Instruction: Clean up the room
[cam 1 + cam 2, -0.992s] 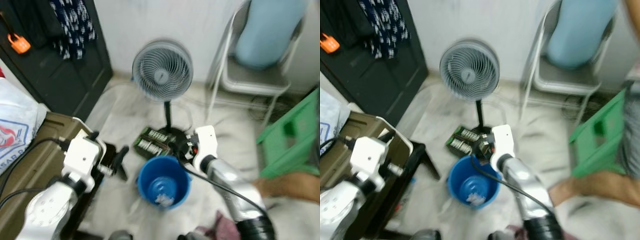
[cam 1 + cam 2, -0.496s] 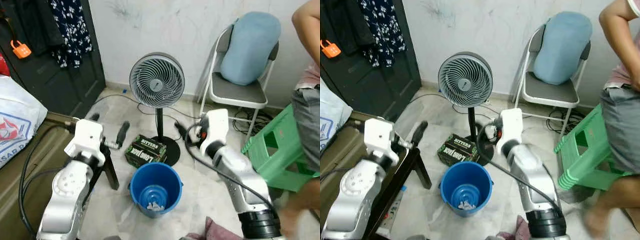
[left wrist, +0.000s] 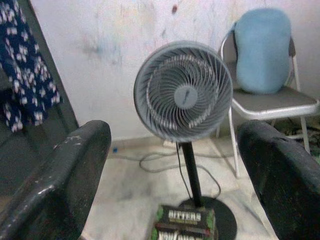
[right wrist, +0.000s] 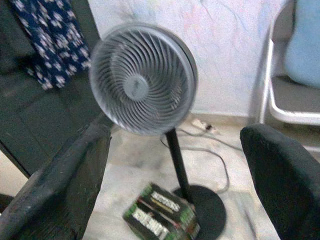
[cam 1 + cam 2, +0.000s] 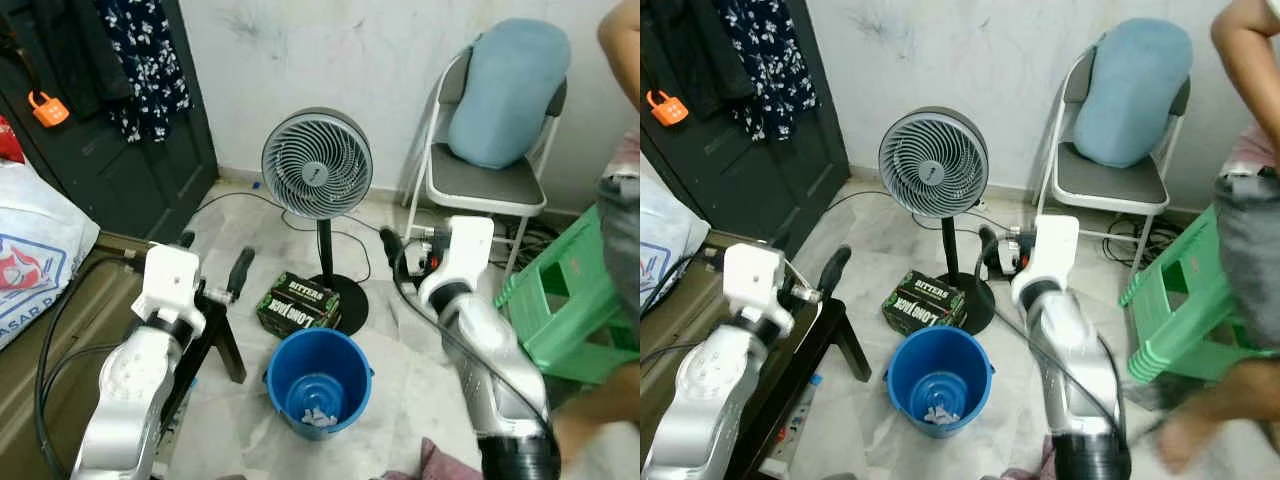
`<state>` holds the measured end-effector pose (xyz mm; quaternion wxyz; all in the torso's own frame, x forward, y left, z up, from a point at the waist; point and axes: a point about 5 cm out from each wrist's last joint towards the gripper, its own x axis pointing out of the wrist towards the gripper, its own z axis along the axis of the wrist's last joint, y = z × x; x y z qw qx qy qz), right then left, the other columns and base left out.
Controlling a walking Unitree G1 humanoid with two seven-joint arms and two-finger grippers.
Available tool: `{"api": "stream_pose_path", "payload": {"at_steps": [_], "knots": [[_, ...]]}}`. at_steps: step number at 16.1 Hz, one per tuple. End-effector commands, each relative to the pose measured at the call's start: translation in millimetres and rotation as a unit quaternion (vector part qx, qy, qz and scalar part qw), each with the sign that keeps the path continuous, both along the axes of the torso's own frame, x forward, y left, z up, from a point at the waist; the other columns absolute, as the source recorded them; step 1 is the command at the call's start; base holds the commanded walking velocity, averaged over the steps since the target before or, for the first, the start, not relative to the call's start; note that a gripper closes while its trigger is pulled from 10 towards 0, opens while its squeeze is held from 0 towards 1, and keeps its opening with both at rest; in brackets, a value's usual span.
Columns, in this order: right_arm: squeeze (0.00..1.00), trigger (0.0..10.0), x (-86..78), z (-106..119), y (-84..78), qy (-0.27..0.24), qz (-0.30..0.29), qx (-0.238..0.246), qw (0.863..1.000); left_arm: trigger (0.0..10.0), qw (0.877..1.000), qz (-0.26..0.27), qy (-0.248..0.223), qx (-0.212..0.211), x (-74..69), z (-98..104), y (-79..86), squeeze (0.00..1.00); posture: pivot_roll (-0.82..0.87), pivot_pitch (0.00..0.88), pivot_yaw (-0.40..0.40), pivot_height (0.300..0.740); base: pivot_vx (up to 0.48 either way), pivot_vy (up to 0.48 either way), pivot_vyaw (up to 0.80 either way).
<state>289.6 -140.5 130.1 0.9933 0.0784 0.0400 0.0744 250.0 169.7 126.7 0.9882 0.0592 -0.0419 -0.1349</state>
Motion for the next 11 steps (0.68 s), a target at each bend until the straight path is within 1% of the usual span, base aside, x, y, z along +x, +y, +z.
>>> {"api": "stream_pose_path", "payload": {"at_steps": [1,3,4,5,6,7,8,10,11], "knots": [[0.00,10.0,-1.1,-5,-2.2,0.002,-0.007,-0.011,1.000,10.0,1.000,0.005,-0.004,-0.006,-3.4,1,1.0,0.00,0.01,0.000,-0.013,0.740,0.000,0.000,0.00],[0.00,10.0,-11.9,-11,-6.7,-0.006,0.016,-0.037,0.999,10.0,1.000,0.014,0.004,-0.015,-14.3,-8,-5.3,0.00,0.01,0.000,-0.048,0.740,0.000,0.000,0.00],[0.00,10.0,-24.2,-28,-11.0,0.006,0.021,-0.062,0.998,10.0,1.000,0.013,0.019,-0.019,-19.8,-22,-9.1,0.00,0.01,0.000,-0.066,0.740,0.000,0.000,0.00],[0.00,10.0,-27.6,-33,-12.7,0.005,0.023,-0.079,0.997,10.0,0.999,0.014,0.022,-0.021,-20.5,-25,-10.0,0.00,0.01,0.000,-0.067,0.740,0.000,0.000,0.00],[0.00,10.0,-28.2,-38,-19.1,0.013,0.001,-0.072,0.997,10.0,0.999,0.026,0.032,-0.032,-18.2,-29,-8.9,0.00,0.01,0.000,-0.058,0.740,0.000,0.000,0.00],[0.00,10.0,-22.8,-32,-23.3,0.007,-0.020,-0.075,0.997,10.0,0.999,0.026,0.027,-0.037,-14.8,-24,-8.1,0.00,-0.02,0.000,-0.046,0.740,0.000,0.000,0.00],[0.00,10.0,-22.5,-28,-26.0,-0.001,-0.026,-0.080,0.996,10.0,0.999,0.020,0.021,-0.035,-13.4,-20,-9.1,0.00,-0.02,0.000,-0.039,0.740,0.000,0.000,0.00],[0.00,10.0,-24.1,-24,-29.3,-0.005,-0.035,-0.074,0.997,10.0,0.999,0.010,0.011,-0.043,-6.8,-13,-11.2,0.00,-0.04,0.000,-0.017,0.740,0.000,0.000,0.00],[0.00,10.0,-21.0,-21,-37.0,-0.006,-0.048,-0.077,0.996,10.0,0.998,0.015,0.009,-0.058,-0.1,-12,-16.3,0.00,-0.07,0.000,-0.017,0.740,0.000,0.000,0.00]]}}
